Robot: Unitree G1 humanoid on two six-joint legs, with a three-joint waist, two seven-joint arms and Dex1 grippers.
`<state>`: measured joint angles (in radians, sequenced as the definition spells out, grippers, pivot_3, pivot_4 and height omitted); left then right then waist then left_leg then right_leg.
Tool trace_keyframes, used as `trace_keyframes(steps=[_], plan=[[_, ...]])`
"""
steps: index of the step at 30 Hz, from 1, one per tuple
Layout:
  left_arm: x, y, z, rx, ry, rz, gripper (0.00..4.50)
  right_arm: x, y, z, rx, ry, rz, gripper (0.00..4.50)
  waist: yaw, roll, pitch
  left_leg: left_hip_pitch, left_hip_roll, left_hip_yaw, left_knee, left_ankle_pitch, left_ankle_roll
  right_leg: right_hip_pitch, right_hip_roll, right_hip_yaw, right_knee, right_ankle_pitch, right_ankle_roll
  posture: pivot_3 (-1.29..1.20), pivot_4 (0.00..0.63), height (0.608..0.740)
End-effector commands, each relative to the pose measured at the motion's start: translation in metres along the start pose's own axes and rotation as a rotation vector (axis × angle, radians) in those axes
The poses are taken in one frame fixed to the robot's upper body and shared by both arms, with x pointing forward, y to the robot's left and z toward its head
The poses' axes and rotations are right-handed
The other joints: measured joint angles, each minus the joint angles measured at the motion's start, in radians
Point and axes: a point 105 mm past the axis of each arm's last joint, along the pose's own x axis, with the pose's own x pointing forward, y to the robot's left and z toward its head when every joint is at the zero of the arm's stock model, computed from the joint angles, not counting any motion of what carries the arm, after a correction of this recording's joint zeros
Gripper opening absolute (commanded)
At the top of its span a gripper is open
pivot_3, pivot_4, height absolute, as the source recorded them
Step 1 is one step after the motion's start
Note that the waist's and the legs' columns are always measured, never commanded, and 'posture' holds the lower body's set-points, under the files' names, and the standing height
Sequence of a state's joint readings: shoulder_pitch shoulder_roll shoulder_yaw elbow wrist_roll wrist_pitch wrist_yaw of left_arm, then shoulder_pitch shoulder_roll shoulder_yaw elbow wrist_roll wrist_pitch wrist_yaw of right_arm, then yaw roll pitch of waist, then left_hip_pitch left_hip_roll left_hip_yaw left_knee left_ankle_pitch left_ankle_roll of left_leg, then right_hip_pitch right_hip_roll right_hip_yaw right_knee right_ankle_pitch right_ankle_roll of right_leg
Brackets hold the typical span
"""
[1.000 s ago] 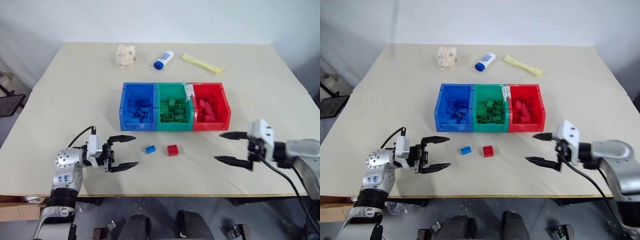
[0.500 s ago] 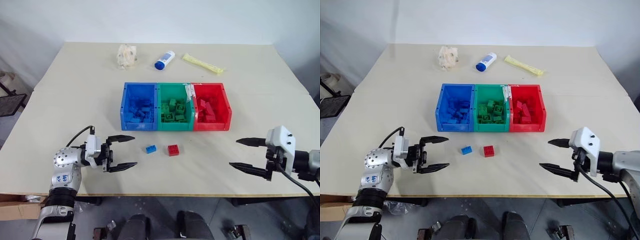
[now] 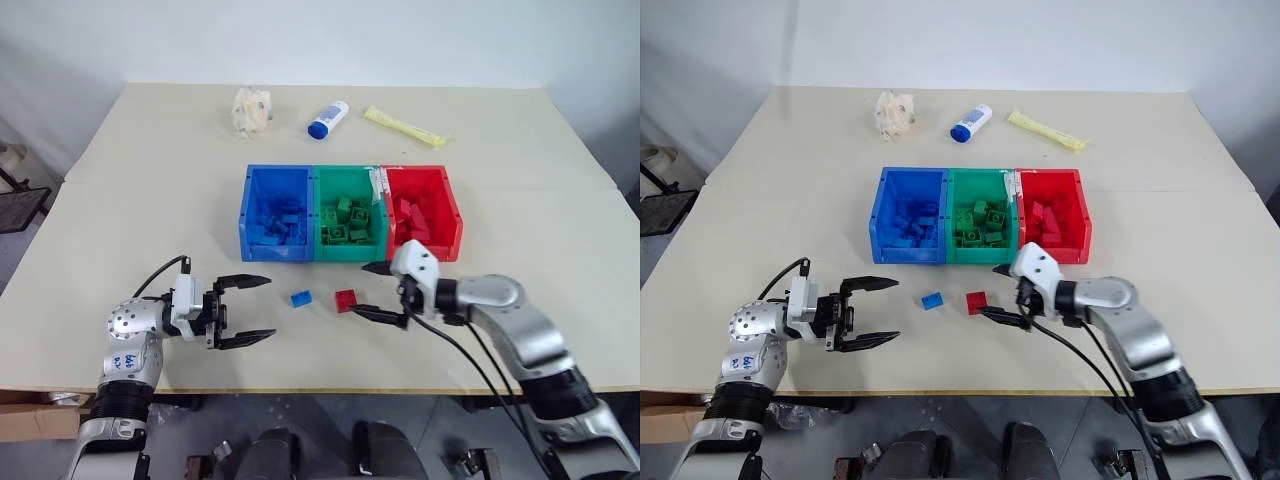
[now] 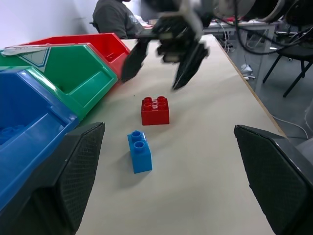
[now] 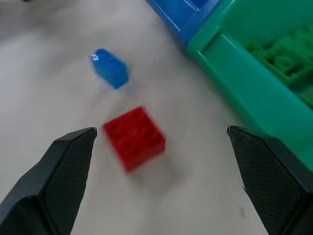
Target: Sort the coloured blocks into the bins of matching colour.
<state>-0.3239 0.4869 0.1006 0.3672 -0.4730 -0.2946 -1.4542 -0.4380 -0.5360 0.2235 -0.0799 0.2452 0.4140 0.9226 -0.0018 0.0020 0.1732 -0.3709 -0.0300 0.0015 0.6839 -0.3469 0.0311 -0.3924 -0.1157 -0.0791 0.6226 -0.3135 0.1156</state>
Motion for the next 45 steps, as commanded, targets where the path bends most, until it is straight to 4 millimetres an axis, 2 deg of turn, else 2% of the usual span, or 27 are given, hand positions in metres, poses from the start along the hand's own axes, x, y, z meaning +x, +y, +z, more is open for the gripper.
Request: trace_keyframes(steps=[1, 4, 6, 8, 16, 22, 27, 33, 37, 41, 45], plan=[[-0.006, 0.001, 0.008, 0.030, -0.004, 0.017, 4.50, 0.015, -0.002, 0.000, -0.041, 0.004, -0.002, 4.48, 0.000, 0.000, 0.000, 0.000, 0.000, 0.000, 0.000, 0.000, 0.000, 0.000, 0.000, 0.000, 0.000, 0.000, 0.000, 0.00, 0.150, 0.740], [-0.008, 0.001, 0.008, 0.033, 0.002, 0.025, 4.50, 0.023, 0.004, -0.003, -0.045, 0.009, 0.033, 4.48, -0.001, 0.000, 0.000, 0.000, 0.000, 0.000, 0.000, 0.000, 0.000, 0.000, 0.000, 0.000, 0.000, 0.000, 0.000, 0.00, 0.150, 0.740], [-0.009, 0.001, 0.008, 0.033, 0.003, 0.028, 4.50, 0.025, 0.008, -0.006, -0.045, 0.013, 0.054, 4.09, -0.001, 0.000, 0.000, 0.000, 0.000, -0.001, 0.000, 0.000, 0.000, 0.000, 0.000, 0.000, 0.000, 0.000, 0.000, 0.00, 0.150, 0.740], [-0.009, 0.001, 0.008, 0.034, 0.003, 0.031, 4.50, 0.025, 0.012, -0.007, -0.049, 0.014, 0.070, 3.58, -0.002, 0.000, 0.000, 0.000, 0.000, 0.000, 0.000, 0.000, 0.000, 0.000, 0.000, 0.000, 0.001, 0.000, 0.000, 0.00, 0.150, 0.740], [-0.008, 0.001, 0.008, 0.035, 0.002, 0.038, 4.50, 0.021, 0.023, -0.001, -0.059, -0.003, 0.110, 0.99, -0.002, 0.000, 0.000, 0.001, 0.000, 0.000, 0.000, 0.000, 0.000, 0.000, 0.000, 0.000, 0.001, 0.000, 0.000, 0.00, 0.150, 0.740], [-0.007, 0.001, 0.007, 0.034, 0.001, 0.038, 4.50, 0.018, 0.024, 0.004, -0.057, -0.024, 0.119, 0.97, -0.001, 0.000, 0.000, 0.001, 0.000, 0.000, 0.000, 0.000, 0.000, 0.000, 0.000, 0.000, 0.001, 0.000, 0.000, 0.00, 0.150, 0.740], [-0.007, 0.002, 0.007, 0.034, 0.001, 0.037, 4.50, 0.011, 0.025, 0.022, -0.057, -0.085, 0.136, 0.97, -0.002, 0.000, 0.000, 0.001, 0.000, 0.000, 0.000, 0.000, 0.000, 0.000, 0.000, 0.000, 0.001, 0.000, 0.000, 0.00, 0.150, 0.740], [-0.007, 0.002, 0.008, 0.034, 0.003, 0.037, 4.50, -0.011, 0.012, 0.043, -0.069, -0.125, 0.091, 0.97, 0.000, 0.000, 0.000, 0.000, 0.000, -0.001, 0.000, 0.000, 0.000, 0.000, 0.000, 0.000, 0.001, 0.000, 0.000, 0.00, 0.150, 0.740], [-0.007, 0.002, 0.007, 0.031, 0.002, 0.038, 4.50, -0.039, -0.014, 0.055, -0.083, -0.137, -0.034, 0.97, 0.001, 0.000, 0.000, 0.000, 0.000, -0.001, 0.000, 0.000, 0.000, 0.000, 0.000, 0.000, 0.000, 0.000, 0.000, 0.00, 0.150, 0.740], [-0.006, 0.002, 0.007, 0.027, -0.001, 0.034, 4.50, -0.072, -0.053, 0.064, -0.117, -0.136, -0.212, 0.97, 0.000, 0.000, 0.000, 0.000, 0.000, -0.001, 0.000, 0.000, 0.000, 0.000, 0.000, 0.000, 0.000, 0.000, 0.000, 0.00, 0.150, 0.740], [-0.003, 0.004, 0.006, 0.024, -0.005, 0.024, 4.50, -0.086, -0.084, 0.065, -0.150, -0.118, -0.326, 0.97, -0.001, 0.000, 0.000, 0.000, 0.000, 0.000, 0.000, 0.000, 0.000, 0.000, 0.000, 0.000, 0.000, 0.000, 0.000, 0.00, 0.150, 0.740]])
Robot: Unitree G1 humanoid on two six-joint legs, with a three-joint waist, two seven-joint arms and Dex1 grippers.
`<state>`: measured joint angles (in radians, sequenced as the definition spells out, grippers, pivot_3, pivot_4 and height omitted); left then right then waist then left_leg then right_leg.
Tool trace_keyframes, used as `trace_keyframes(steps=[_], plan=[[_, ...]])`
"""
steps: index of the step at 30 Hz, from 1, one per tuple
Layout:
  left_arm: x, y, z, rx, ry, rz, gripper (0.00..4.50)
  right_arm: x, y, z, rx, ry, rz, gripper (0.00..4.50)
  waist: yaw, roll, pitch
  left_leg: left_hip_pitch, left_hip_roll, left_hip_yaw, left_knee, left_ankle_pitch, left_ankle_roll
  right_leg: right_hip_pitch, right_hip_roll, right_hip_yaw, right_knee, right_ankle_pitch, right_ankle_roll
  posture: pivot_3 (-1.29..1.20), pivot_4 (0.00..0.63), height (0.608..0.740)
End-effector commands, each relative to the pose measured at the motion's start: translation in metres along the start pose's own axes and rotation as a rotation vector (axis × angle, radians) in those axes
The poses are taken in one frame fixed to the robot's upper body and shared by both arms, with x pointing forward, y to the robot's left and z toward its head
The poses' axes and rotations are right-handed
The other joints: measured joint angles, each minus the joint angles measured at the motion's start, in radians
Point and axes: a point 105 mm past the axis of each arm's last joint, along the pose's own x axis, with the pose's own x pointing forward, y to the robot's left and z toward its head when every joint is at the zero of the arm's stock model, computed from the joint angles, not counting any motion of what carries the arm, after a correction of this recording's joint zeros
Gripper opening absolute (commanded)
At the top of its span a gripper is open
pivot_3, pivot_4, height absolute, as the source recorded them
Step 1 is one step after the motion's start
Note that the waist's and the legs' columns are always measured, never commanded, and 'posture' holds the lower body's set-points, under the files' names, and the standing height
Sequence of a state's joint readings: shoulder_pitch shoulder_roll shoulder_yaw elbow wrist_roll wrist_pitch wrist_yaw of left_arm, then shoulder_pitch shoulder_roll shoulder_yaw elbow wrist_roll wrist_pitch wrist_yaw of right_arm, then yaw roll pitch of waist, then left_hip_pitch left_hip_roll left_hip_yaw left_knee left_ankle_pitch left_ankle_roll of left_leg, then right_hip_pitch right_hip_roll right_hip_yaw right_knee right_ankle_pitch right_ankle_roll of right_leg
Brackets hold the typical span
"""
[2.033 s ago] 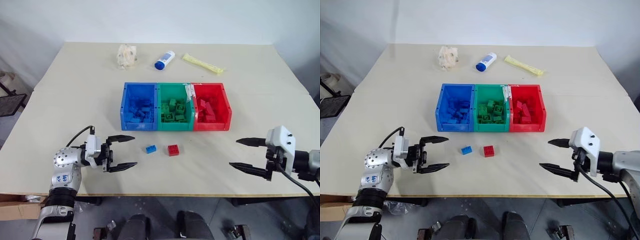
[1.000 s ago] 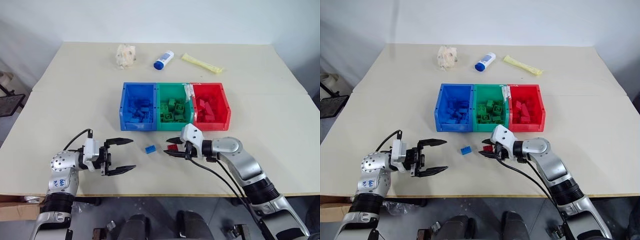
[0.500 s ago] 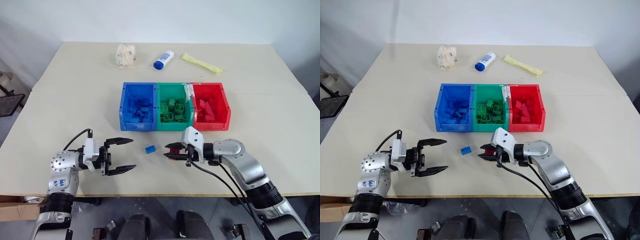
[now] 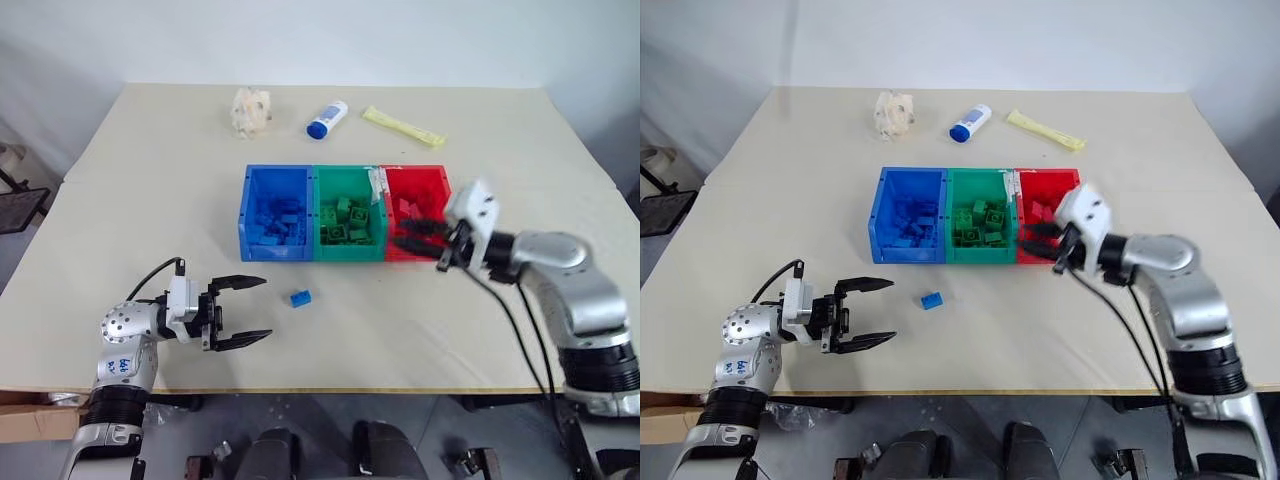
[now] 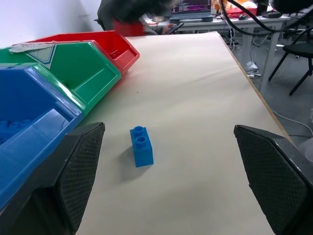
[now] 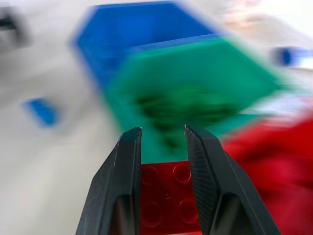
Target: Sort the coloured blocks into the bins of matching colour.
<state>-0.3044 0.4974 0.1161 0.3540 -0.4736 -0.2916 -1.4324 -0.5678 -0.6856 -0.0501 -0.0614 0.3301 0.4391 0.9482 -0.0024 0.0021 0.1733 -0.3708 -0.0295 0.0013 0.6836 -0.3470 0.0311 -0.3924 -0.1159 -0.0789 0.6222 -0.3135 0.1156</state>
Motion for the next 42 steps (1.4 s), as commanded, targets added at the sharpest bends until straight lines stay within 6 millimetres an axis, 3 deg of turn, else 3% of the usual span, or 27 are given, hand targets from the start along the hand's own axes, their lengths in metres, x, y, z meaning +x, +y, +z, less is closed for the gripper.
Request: trace_keyframes(steps=[1, 3, 4, 12, 13, 17, 22, 25, 28, 35, 38, 42], plan=[[0.004, 0.004, 0.006, 0.024, -0.019, -0.012, 4.50, -0.004, -0.024, 0.003, -0.051, -0.012, -0.092, 0.97, -0.001, 0.000, 0.000, 0.000, 0.000, 0.000, 0.000, 0.000, 0.000, 0.000, 0.000, 0.000, 0.000, 0.000, 0.000, 0.00, 0.150, 0.740], [0.005, 0.005, 0.006, 0.027, -0.021, -0.017, 4.50, -0.002, -0.032, 0.001, -0.042, -0.013, -0.121, 0.97, -0.001, 0.000, 0.000, 0.000, 0.000, 0.001, 0.000, 0.000, 0.000, 0.000, 0.000, 0.000, 0.000, 0.000, 0.000, 0.00, 0.150, 0.740], [0.006, 0.006, 0.006, 0.028, -0.022, -0.019, 4.50, -0.001, -0.033, 0.001, -0.037, -0.014, -0.120, 1.73, -0.001, 0.000, 0.000, 0.000, 0.000, 0.001, 0.000, 0.000, 0.000, 0.000, 0.000, 0.000, 0.000, 0.000, 0.000, 0.00, 0.150, 0.740], [0.005, 0.007, 0.007, 0.031, -0.020, -0.023, 4.50, -0.006, -0.030, -0.001, -0.041, -0.022, -0.116, 4.37, 0.001, 0.000, 0.000, 0.000, 0.000, 0.001, 0.000, 0.000, 0.000, 0.000, 0.000, 0.000, 0.000, 0.000, 0.000, 0.00, 0.150, 0.740], [0.005, 0.007, 0.007, 0.031, -0.020, -0.023, 4.50, -0.007, -0.029, -0.001, -0.041, -0.020, -0.111, 4.47, 0.001, 0.000, 0.000, 0.000, 0.000, 0.001, 0.000, 0.000, 0.000, 0.000, 0.000, 0.000, 0.000, 0.000, 0.000, 0.00, 0.150, 0.740], [0.006, 0.008, 0.006, 0.031, -0.020, -0.022, 4.50, -0.015, -0.026, -0.004, -0.040, -0.004, -0.095, 4.47, 0.001, 0.000, 0.000, 0.000, 0.000, 0.001, 0.000, 0.000, 0.000, 0.000, 0.000, 0.000, 0.000, 0.000, 0.000, 0.00, 0.150, 0.740], [0.006, 0.009, 0.007, 0.034, -0.022, -0.019, 4.50, -0.032, -0.006, -0.013, -0.013, 0.056, -0.007, 4.47, 0.002, 0.000, 0.000, -0.001, 0.000, 0.001, 0.000, 0.000, 0.000, 0.000, 0.000, 0.000, 0.000, 0.000, 0.000, 0.00, 0.150, 0.740], [0.004, 0.007, 0.005, 0.029, -0.019, -0.018, 4.50, -0.058, 0.028, -0.036, 0.026, 0.193, 0.121, 4.47, 0.014, 0.000, 0.000, -0.001, 0.000, -0.001, 0.000, 0.000, 0.000, 0.000, 0.000, -0.001, 0.000, 0.000, 0.000, 0.00, 0.150, 0.740], [0.003, 0.005, 0.005, 0.026, -0.018, -0.019, 4.50, -0.074, 0.046, -0.044, 0.049, 0.269, 0.166, 4.47, 0.019, 0.000, 0.000, -0.001, 0.000, 0.000, -0.001, 0.000, 0.000, 0.001, 0.000, -0.001, -0.002, 0.000, 0.000, 0.00, 0.150, 0.740], [0.000, 0.002, 0.005, 0.016, -0.013, -0.027, 4.50, -0.111, 0.056, -0.050, 0.089, 0.371, 0.137, 4.47, 0.025, 0.000, 0.000, 0.001, 0.001, 0.003, 0.000, 0.000, 0.001, 0.002, 0.000, 0.001, -0.002, 0.000, 0.000, 0.00, 0.150, 0.740], [0.000, 0.002, 0.005, 0.012, -0.012, -0.030, 4.50, -0.113, 0.058, -0.050, 0.090, 0.376, 0.131, 4.47, 0.026, 0.000, 0.000, 0.001, 0.001, 0.002, 0.000, 0.000, 0.001, 0.002, 0.000, 0.001, -0.002, 0.000, 0.000, 0.00, 0.150, 0.740], [0.002, 0.001, 0.005, 0.011, -0.015, -0.033, 4.50, -0.098, 0.064, -0.051, 0.105, 0.337, 0.147, 4.47, 0.025, 0.000, 0.000, 0.001, 0.001, 0.002, 0.000, 0.000, 0.001, 0.001, 0.000, 0.001, -0.003, 0.000, 0.000, 0.00, 0.150, 0.740]])
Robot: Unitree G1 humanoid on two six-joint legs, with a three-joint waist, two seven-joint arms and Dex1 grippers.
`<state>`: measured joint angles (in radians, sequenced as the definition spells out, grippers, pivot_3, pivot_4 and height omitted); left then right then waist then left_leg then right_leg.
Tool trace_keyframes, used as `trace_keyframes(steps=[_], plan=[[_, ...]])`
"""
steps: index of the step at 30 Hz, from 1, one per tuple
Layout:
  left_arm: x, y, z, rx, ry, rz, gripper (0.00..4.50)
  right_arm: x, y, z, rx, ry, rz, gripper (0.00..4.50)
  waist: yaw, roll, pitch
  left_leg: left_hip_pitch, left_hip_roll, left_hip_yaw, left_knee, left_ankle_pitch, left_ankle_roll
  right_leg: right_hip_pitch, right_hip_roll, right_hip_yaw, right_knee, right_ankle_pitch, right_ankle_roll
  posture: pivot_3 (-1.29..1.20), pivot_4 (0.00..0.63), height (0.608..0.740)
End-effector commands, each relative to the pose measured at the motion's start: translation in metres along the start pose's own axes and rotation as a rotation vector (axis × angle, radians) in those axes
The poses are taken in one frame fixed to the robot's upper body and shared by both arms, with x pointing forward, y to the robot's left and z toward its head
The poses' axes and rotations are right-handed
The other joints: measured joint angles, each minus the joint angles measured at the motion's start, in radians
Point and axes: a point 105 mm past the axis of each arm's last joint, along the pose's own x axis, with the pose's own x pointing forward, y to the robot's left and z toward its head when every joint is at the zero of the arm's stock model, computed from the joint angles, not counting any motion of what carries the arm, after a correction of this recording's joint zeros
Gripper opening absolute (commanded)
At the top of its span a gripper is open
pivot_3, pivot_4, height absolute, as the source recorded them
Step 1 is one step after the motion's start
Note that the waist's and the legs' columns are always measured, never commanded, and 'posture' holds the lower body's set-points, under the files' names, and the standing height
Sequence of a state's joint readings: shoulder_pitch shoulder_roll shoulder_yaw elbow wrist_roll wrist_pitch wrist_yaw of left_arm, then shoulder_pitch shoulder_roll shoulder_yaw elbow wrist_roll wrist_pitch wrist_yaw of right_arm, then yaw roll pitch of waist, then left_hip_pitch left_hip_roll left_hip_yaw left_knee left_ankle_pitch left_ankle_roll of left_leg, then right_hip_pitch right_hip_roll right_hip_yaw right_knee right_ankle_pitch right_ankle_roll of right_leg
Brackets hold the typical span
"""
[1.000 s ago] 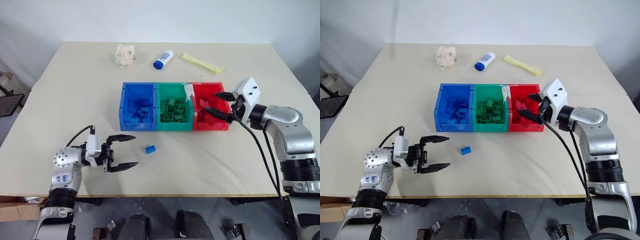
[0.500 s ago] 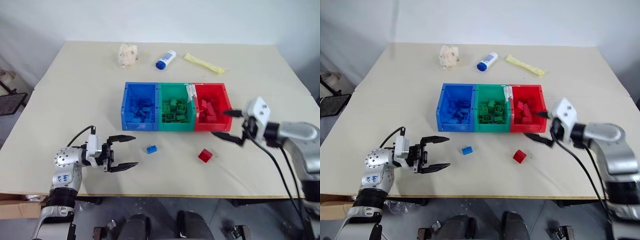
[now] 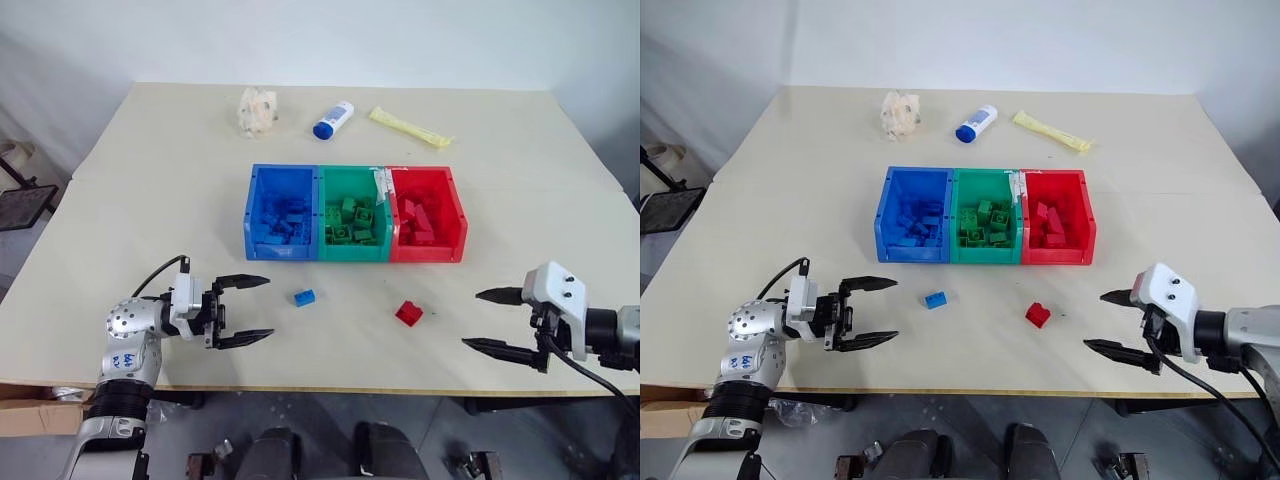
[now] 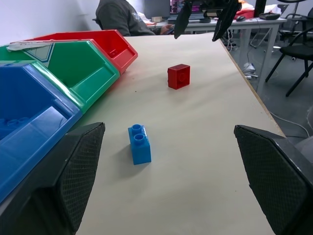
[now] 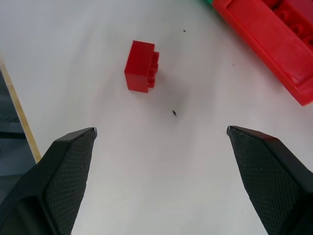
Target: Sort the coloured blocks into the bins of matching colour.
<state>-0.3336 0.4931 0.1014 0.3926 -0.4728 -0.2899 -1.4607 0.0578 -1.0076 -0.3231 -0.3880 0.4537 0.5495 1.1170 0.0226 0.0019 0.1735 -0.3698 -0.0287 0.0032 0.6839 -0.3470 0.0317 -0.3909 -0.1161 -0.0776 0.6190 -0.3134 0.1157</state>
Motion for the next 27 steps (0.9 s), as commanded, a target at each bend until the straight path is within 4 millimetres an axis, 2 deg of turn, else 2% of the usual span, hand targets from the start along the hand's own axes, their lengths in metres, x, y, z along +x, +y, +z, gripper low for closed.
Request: trace_keyframes(steps=[1, 4, 11, 15, 19, 23, 27], plan=[[-0.001, 0.000, 0.007, 0.028, -0.012, -0.002, 4.50, 0.013, 0.007, 0.010, -0.020, -0.050, 0.031, 4.47, 0.000, 0.000, 0.000, 0.000, 0.000, 0.000, 0.000, 0.000, 0.000, 0.000, 0.000, 0.000, -0.001, 0.000, 0.000, 0.00, 0.150, 0.740], [0.001, 0.000, 0.007, 0.029, -0.017, -0.003, 4.50, 0.035, 0.007, 0.014, -0.015, -0.087, 0.056, 4.47, -0.002, 0.000, 0.000, 0.000, 0.000, 0.000, 0.000, 0.000, 0.000, 0.000, 0.000, 0.000, -0.001, 0.000, 0.000, 0.00, 0.150, 0.740], [0.002, -0.004, 0.008, 0.027, -0.019, 0.003, 4.50, 0.071, 0.004, 0.009, -0.010, -0.104, 0.078, 4.47, 0.001, 0.000, 0.000, -0.001, 0.000, -0.001, 0.000, 0.000, 0.000, -0.001, 0.000, 0.000, 0.000, 0.000, 0.000, 0.00, 0.150, 0.740], [0.000, -0.006, 0.009, 0.031, -0.018, 0.017, 4.50, 0.079, 0.007, 0.005, 0.002, -0.108, 0.091, 3.59, 0.001, 0.000, 0.000, -0.001, -0.001, -0.001, 0.000, 0.000, 0.000, -0.001, 0.000, -0.001, 0.001, 0.000, 0.000, 0.00, 0.150, 0.740], [-0.002, -0.010, 0.008, 0.025, -0.013, 0.022, 4.50, 0.078, 0.006, 0.008, -0.005, -0.124, 0.083, 2.19, -0.001, 0.000, 0.000, -0.001, 0.000, -0.001, 0.000, 0.000, 0.000, -0.001, 0.000, -0.001, 0.001, 0.000, 0.000, 0.00, 0.150, 0.740], [-0.002, -0.010, 0.008, 0.024, -0.013, 0.023, 4.50, 0.073, 0.002, 0.023, -0.020, -0.172, 0.067, 0.91, -0.001, 0.000, 0.000, -0.001, 0.000, -0.001, 0.000, 0.000, 0.000, -0.001, 0.000, -0.001, 0.001, 0.000, 0.000, 0.00, 0.150, 0.740], [-0.001, -0.009, 0.007, 0.022, -0.016, 0.021, 4.50, 0.065, -0.009, 0.046, -0.048, -0.253, 0.027, 0.88, -0.001, 0.000, 0.000, -0.001, 0.000, -0.001, 0.000, 0.000, 0.000, -0.001, 0.000, -0.001, 0.001, 0.000, 0.000, 0.00, 0.150, 0.740]])
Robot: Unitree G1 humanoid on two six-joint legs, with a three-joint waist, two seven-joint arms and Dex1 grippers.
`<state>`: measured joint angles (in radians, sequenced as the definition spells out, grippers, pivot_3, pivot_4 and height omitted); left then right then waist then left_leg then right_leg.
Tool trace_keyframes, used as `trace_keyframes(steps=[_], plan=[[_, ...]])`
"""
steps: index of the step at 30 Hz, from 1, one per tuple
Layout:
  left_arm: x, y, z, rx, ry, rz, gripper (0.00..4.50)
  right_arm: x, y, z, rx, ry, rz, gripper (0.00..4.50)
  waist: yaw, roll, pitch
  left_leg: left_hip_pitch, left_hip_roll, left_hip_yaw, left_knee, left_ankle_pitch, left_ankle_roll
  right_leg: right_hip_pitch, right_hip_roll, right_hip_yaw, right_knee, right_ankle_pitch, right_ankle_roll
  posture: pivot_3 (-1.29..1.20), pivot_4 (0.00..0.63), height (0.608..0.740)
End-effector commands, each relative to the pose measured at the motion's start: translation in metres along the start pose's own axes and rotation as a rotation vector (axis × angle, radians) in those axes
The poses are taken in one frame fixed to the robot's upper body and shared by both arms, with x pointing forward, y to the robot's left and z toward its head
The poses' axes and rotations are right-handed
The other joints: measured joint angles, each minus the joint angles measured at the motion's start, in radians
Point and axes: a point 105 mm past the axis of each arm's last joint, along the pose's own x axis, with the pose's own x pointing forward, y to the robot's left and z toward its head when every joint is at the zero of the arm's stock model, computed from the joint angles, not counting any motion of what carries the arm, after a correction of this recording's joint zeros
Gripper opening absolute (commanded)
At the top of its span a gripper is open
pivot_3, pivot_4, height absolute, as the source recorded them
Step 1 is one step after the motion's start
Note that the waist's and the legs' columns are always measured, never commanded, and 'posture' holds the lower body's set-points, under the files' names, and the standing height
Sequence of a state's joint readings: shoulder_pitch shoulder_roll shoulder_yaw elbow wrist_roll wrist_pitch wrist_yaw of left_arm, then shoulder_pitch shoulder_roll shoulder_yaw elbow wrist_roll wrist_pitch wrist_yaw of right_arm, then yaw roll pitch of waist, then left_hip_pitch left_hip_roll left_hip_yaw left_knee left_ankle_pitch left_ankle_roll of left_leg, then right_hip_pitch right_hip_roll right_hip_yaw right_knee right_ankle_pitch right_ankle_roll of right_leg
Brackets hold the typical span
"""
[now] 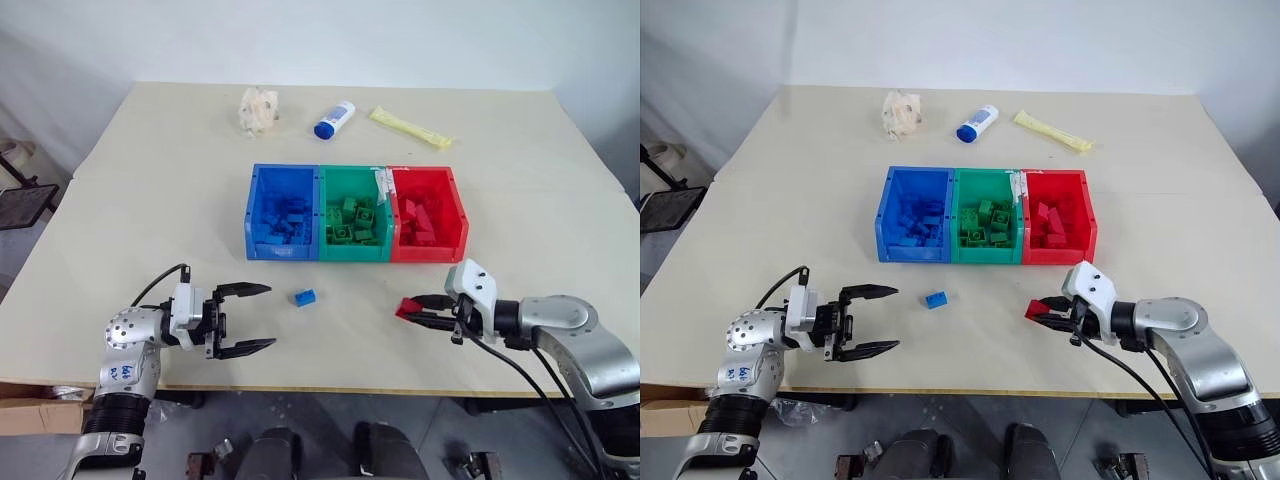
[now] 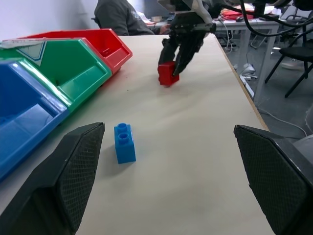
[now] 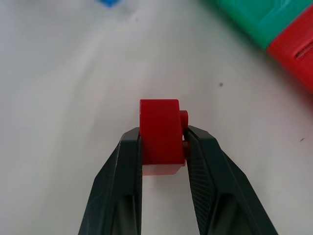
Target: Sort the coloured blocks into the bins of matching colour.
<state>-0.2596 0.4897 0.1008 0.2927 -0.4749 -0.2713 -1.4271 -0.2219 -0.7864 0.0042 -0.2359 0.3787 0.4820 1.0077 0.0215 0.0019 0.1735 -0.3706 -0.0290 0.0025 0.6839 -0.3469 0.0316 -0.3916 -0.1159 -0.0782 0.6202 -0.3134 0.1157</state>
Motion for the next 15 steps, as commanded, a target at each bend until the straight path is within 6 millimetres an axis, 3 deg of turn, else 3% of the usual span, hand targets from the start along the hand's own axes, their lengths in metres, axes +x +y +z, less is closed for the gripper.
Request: trace_keyframes(steps=[1, 4, 7, 11, 15], plan=[[-0.002, 0.004, 0.006, 0.022, -0.017, 0.012, 4.50, -0.009, -0.013, 0.036, -0.073, -0.112, -0.056, 0.88, 0.000, 0.000, 0.000, 0.000, 0.000, 0.000, 0.000, 0.000, 0.000, 0.000, 0.000, 0.000, 0.000, 0.000, 0.000, 0.00, 0.150, 0.740], [0.000, 0.005, 0.006, 0.023, -0.019, 0.010, 4.50, -0.013, -0.031, 0.056, -0.110, -0.156, -0.112, 0.88, -0.002, 0.000, 0.000, 0.000, 0.000, 0.000, 0.000, 0.000, 0.000, 0.000, 0.000, 0.000, 0.000, 0.000, 0.000, 0.00, 0.150, 0.740], [0.001, 0.007, 0.006, 0.025, -0.021, 0.006, 4.50, -0.016, -0.064, 0.075, -0.152, -0.200, -0.218, 0.88, -0.005, 0.000, 0.000, 0.000, 0.000, 0.000, 0.000, 0.000, 0.000, 0.000, 0.000, 0.000, 0.000, 0.000, 0.000, 0.00, 0.150, 0.740], [0.003, 0.010, 0.005, 0.029, -0.024, 0.003, 4.50, -0.014, -0.101, 0.081, -0.201, -0.180, -0.332, 0.88, -0.008, 0.000, 0.000, 0.000, 0.000, 0.001, 0.000, 0.000, 0.000, 0.000, 0.000, 0.000, 0.001, 0.000, 0.000, 0.00, 0.150, 0.740], [0.004, 0.011, 0.006, 0.034, -0.026, 0.004, 4.50, -0.011, -0.120, 0.087, -0.233, -0.184, -0.383, 2.14, -0.017, 0.000, 0.000, -0.001, -0.001, 0.001, -0.001, 0.000, 0.000, -0.001, 0.000, -0.001, 0.001, 0.000, 0.000, 0.00, 0.150, 0.740]])
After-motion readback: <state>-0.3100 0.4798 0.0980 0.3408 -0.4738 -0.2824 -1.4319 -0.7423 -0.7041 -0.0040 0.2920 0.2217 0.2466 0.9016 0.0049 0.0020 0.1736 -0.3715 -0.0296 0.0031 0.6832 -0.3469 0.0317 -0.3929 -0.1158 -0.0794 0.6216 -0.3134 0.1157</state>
